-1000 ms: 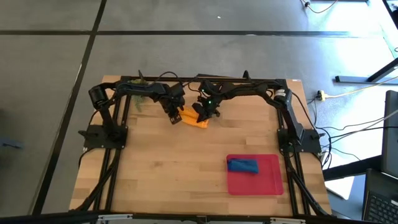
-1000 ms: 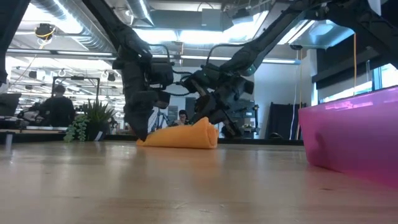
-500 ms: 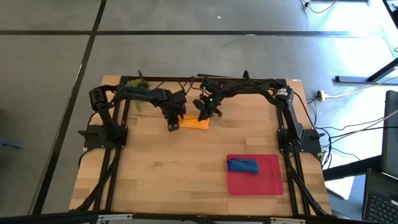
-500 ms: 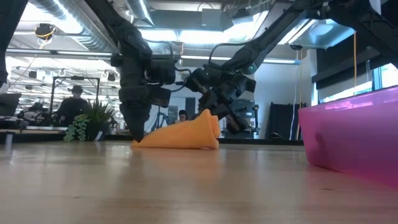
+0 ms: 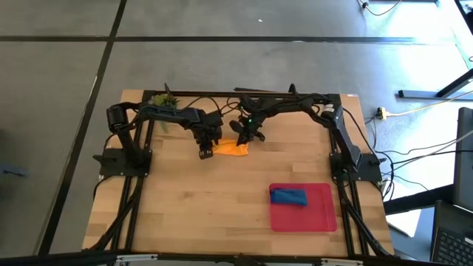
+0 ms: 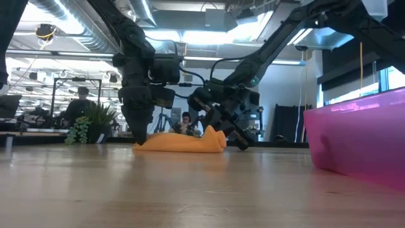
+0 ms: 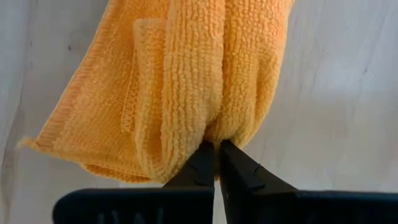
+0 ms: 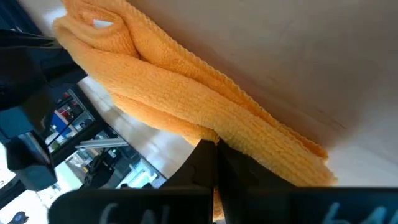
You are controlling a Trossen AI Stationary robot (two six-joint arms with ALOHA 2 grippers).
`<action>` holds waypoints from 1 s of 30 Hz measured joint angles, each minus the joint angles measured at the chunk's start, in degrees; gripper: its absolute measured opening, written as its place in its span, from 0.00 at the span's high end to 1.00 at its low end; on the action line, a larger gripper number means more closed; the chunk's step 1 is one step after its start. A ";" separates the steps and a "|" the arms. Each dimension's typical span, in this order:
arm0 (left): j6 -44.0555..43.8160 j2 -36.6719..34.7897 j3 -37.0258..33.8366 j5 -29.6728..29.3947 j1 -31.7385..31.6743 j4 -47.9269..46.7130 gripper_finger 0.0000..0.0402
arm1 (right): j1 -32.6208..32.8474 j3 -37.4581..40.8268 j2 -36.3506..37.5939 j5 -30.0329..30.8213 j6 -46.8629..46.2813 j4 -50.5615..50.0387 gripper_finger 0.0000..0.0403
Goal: Roll microfiber towels into tight, uniform cylinder then place into a basket
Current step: Roll the orange microfiber towel
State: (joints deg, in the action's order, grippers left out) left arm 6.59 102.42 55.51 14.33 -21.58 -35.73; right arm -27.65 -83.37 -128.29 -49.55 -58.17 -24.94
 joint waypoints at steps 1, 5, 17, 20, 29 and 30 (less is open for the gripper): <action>0.00 -0.27 -0.07 -0.01 0.00 0.02 1.00 | 0.06 0.00 0.00 0.52 0.12 -0.05 0.98; -0.27 -2.55 -0.45 0.07 0.03 0.14 1.00 | 0.07 0.00 -0.04 1.42 0.22 -0.25 0.98; -3.60 -9.02 -0.52 0.71 0.04 0.00 1.00 | 0.25 0.04 -0.18 4.35 1.48 -2.55 0.98; -3.79 -9.99 -0.46 4.22 0.02 0.24 1.00 | 0.66 0.07 -0.24 5.30 1.69 -3.10 0.98; -7.65 -10.54 -0.39 1.62 -0.26 5.23 1.00 | 1.17 0.15 -0.24 5.79 1.68 -3.17 0.98; -7.75 -10.54 -0.24 1.62 -0.24 6.16 1.00 | 1.22 0.15 -0.24 5.89 1.70 -3.18 0.98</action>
State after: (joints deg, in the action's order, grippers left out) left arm -1.16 91.88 55.26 15.94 -21.82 -29.56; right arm -26.42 -83.22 -128.53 -43.66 -56.48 -28.12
